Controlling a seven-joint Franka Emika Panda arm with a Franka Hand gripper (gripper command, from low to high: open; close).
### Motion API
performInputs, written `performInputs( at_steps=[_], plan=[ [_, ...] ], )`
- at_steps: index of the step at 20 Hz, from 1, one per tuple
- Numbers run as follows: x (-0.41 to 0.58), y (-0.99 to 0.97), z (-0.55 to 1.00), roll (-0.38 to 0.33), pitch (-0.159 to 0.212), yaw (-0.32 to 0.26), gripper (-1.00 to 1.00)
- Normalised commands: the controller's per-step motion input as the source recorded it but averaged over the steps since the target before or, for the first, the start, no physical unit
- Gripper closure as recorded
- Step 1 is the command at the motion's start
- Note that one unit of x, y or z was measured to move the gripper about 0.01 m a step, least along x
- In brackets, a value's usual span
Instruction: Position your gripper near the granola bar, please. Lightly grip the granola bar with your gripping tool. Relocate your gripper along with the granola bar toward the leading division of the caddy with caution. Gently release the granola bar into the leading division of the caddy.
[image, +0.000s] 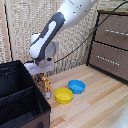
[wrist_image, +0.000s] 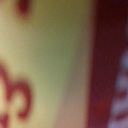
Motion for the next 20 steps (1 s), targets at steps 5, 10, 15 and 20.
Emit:
performInputs(
  at_steps=[5,10,15,20],
  plan=[
    [0.006,0.0,0.83,0.062,0.046,-0.216,1.0],
    [0.025,0.0,0.92,0.017,0.012,-0.261,1.0],
    [0.093,0.01,0.99,0.0,0.051,-0.194,1.0],
    [0.041,0.06,0.94,0.002,0.033,-0.198,1.0]
  ],
)
